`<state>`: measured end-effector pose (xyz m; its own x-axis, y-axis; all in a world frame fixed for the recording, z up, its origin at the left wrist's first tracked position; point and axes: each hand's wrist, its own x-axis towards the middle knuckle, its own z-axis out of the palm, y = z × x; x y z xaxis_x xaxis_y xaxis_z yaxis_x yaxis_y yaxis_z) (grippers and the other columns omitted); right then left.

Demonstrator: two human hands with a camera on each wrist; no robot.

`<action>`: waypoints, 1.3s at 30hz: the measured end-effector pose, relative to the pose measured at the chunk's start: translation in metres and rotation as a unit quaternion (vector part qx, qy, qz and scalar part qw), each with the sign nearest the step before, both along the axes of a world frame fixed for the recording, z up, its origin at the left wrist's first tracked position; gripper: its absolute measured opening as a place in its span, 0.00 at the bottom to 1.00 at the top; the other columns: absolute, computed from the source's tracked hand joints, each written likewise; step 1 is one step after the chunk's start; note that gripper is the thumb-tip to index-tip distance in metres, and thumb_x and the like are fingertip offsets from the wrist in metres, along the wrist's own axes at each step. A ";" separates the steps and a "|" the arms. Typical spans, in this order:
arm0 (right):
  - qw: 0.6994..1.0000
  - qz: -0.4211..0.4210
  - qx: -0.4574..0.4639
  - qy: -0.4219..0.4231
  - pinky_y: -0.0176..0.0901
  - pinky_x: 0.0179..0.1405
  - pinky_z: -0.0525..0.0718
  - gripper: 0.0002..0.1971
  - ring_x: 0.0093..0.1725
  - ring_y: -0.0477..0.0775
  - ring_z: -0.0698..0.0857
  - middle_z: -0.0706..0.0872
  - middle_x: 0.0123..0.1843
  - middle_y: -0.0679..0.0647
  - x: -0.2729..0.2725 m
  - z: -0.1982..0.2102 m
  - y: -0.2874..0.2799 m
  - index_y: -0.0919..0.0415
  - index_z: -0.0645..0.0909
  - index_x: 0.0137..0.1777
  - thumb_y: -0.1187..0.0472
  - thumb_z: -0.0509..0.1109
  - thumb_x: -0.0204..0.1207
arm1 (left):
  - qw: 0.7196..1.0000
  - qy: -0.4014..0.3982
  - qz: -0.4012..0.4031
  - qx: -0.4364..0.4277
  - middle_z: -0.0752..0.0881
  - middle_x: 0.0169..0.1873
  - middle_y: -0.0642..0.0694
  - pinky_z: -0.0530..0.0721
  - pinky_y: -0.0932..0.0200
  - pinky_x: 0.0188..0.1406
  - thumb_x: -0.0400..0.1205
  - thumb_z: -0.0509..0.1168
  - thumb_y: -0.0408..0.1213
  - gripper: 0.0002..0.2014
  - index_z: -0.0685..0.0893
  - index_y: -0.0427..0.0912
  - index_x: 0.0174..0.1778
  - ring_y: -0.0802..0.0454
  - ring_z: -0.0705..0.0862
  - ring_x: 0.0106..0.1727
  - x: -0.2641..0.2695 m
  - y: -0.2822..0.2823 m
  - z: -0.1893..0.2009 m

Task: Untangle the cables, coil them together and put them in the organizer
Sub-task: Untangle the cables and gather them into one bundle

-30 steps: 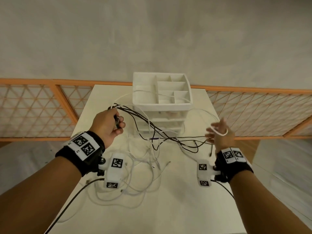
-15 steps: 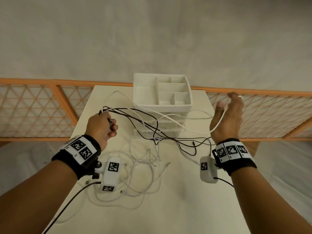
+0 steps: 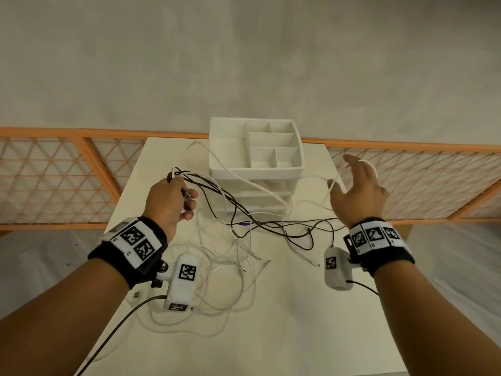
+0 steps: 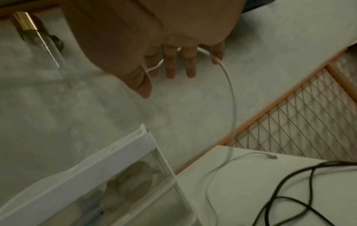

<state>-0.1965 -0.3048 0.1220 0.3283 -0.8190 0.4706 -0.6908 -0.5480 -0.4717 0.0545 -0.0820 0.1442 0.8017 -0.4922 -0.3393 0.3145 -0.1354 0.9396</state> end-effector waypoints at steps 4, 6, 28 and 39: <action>1.000 0.007 0.003 -0.005 0.64 0.72 0.67 0.25 0.77 0.56 0.75 0.77 0.76 0.50 0.003 0.006 -0.005 0.47 0.74 0.72 0.54 0.73 0.75 | 0.994 -0.046 -0.102 -0.001 0.82 0.29 0.44 0.67 0.63 0.17 0.89 0.57 0.37 0.12 0.73 0.43 0.39 0.51 0.73 0.22 -0.013 0.000 0.014; 0.995 0.035 0.004 -0.090 0.60 0.74 0.66 0.22 0.77 0.52 0.74 0.73 0.80 0.47 0.002 0.021 -0.009 0.50 0.73 0.69 0.56 0.74 0.76 | 0.988 -0.063 -0.143 -0.003 0.80 0.29 0.44 0.65 0.61 0.19 0.89 0.57 0.37 0.11 0.75 0.44 0.40 0.50 0.72 0.23 -0.018 0.001 0.018; 0.934 0.245 0.252 0.060 0.35 0.30 0.71 0.09 0.23 0.38 0.78 0.81 0.23 0.42 0.050 0.035 0.061 0.47 0.84 0.39 0.46 0.76 0.76 | 0.891 -0.310 -0.327 -0.050 0.73 0.19 0.48 0.70 0.65 0.24 0.89 0.56 0.54 0.29 0.85 0.35 0.33 0.49 0.70 0.24 -0.058 -0.011 0.095; 0.951 0.083 0.246 -0.168 0.39 0.22 0.75 0.21 0.17 0.50 0.76 0.79 0.20 0.48 0.028 0.050 0.027 0.55 0.77 0.29 0.46 0.70 0.81 | 0.938 -0.256 -0.231 -0.022 0.78 0.24 0.49 0.73 0.62 0.23 0.86 0.60 0.56 0.23 0.77 0.40 0.33 0.54 0.73 0.23 -0.029 0.000 0.045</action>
<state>-0.1682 -0.2779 0.1718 0.3710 -0.9173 0.1447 -0.3791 -0.2918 -0.8781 0.0257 -0.0820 0.1889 0.5517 -0.8318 0.0612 -0.2622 -0.1034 0.9594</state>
